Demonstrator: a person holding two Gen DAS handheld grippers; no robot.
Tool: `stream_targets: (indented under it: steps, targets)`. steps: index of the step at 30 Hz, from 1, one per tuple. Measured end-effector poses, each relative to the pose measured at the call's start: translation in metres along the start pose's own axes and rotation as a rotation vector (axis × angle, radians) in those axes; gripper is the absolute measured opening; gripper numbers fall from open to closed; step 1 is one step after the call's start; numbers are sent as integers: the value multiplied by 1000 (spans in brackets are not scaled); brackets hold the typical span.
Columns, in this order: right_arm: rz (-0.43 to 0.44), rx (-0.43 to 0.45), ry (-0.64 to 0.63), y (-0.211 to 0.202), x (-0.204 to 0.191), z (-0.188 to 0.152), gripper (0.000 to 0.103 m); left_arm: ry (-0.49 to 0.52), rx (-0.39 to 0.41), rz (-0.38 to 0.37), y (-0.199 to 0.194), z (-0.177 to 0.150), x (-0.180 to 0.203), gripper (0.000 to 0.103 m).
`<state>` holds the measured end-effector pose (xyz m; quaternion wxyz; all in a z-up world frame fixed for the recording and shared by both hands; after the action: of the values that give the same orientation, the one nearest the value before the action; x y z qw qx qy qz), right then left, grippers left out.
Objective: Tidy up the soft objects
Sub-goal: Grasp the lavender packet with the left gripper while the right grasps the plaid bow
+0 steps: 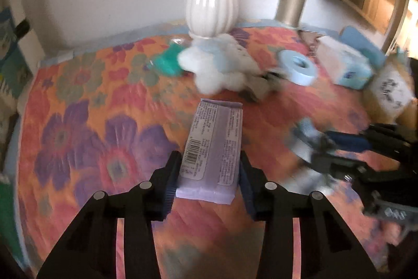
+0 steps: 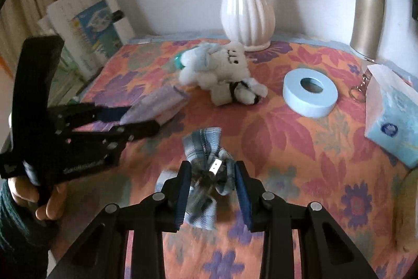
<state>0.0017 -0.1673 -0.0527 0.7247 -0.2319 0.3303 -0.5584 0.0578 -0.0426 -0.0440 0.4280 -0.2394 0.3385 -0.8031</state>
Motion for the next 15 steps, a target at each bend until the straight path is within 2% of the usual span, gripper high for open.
stream_targets:
  steps: [2, 4, 5, 6, 7, 9, 11, 12, 15]
  targets:
    - [31, -26, -8, -7, -2, -10, 33, -22, -12, -31, -12, -15, 7, 39]
    - [38, -51, -9, -13, -1, -20, 35, -25, -22, -29, -20, -29, 13, 40]
    - [33, -55, 1, -14, 2, -24, 39, -23, -21, -15, -22, -35, 15, 41]
    - [28, -58, 21, -15, 6, -28, 52, -21, -12, -1, -23, -36, 16, 41]
    - [29, -60, 46, -17, 9, -30, 57, -23, -4, 16, -24, -36, 16, 43]
    - [57, -45, 84, -21, 8, -34, 66, -38, -1, 29, -21, -33, 16, 50]
    - [57, -43, 92, -23, 2, -35, 68, -41, 9, 12, -18, -28, 20, 57]
    - [44, -44, 97, -22, 1, -34, 70, -38, 10, 15, -14, -27, 21, 69]
    - [22, -58, 161, -14, 2, -28, 79, 3, 6, 72, -7, -30, 25, 71]
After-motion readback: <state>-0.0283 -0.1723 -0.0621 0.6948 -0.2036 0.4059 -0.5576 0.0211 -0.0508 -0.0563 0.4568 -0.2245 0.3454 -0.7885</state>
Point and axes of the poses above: each gripper's, at about its wrist camera, not at the fingertips, and y roughly the way its jaws point, x to its right, z to its top, the point moved 7 cm from there along y, roughly the way its jaws point, and after that the axes turned 5 degrees about x, right-handed, at the moved point
